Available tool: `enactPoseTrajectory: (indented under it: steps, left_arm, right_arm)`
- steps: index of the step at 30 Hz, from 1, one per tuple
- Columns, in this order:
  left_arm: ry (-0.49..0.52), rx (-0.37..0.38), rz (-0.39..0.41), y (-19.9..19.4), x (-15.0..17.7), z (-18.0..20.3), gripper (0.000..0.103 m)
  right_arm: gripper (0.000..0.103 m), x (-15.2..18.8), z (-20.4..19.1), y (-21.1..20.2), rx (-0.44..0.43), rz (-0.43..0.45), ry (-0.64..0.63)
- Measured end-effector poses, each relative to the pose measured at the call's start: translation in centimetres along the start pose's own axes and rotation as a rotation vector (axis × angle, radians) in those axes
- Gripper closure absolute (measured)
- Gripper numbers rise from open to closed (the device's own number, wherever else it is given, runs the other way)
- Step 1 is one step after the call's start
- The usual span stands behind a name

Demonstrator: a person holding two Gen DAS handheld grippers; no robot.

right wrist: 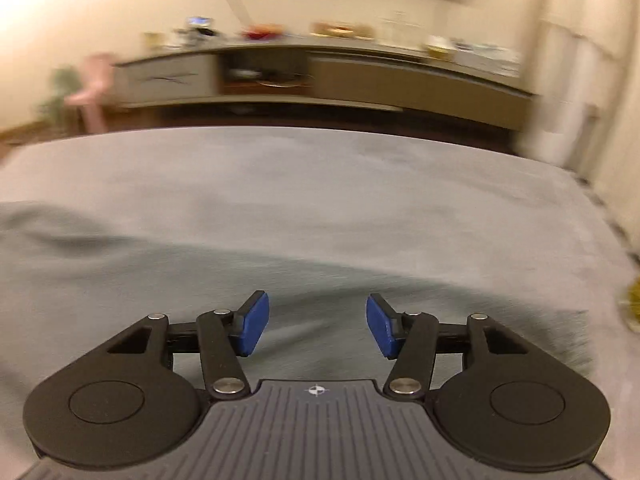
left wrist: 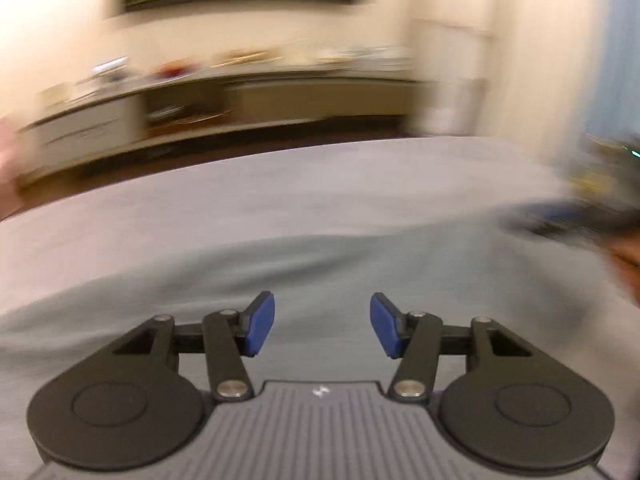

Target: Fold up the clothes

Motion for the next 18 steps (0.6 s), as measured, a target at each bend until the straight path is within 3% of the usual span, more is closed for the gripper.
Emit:
enactPoseTrajectory:
  steps: [4,7,9,12,14,16,18]
  left_arm:
    - [-0.089,-0.154,-0.09,4.7,0.7,-7.9,0.052]
    - [-0.141,-0.205,-0.073,6.2,0.7,-10.4,0.049]
    - [-0.17,-0.247,-0.066,6.1,0.1,-11.0,0.049]
    - [-0.178,-0.213,-0.046,5.0,-0.8,-10.5,0.05]
    - [-0.163,-0.18,-0.049,3.8,-0.8,-10.8,0.05]
    - [-0.146,-0.206,-0.08,3.1,0.2,-12.0,0.05]
    - [-0.181,-0.269,-0.129,2.4,2.0,-15.0,0.05]
  right_arm:
    - [0.044,4.2,-4.0,0.0,-0.101,-0.099,-0.078]
    - [0.044,6.1,-5.0,-0.9,-0.092,-0.129,-0.184]
    - [0.044,6.9,-4.3,-1.8,-0.13,-0.167,-0.194]
    - [0.042,7.0,-2.5,-2.7,-0.131,-0.163,-0.197]
    - [0.042,5.5,-1.4,-3.4,-0.128,-0.103,-0.153]
    - [0.042,4.2,-0.2,-3.2,-0.135,-0.054,-0.08]
    - [0.042,4.6,1.0,-1.7,-0.088,-0.088,-0.064]
Point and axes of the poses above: each gripper's, at about its wrist camera, not at the fingertips, and y roughly the way its jaws point, z to its right, x to its underside, the point moved 8 cm from there along y, roughly the way its jaws point, and after that the axes turned 5 degrees about -y, right-handed, at the moved point
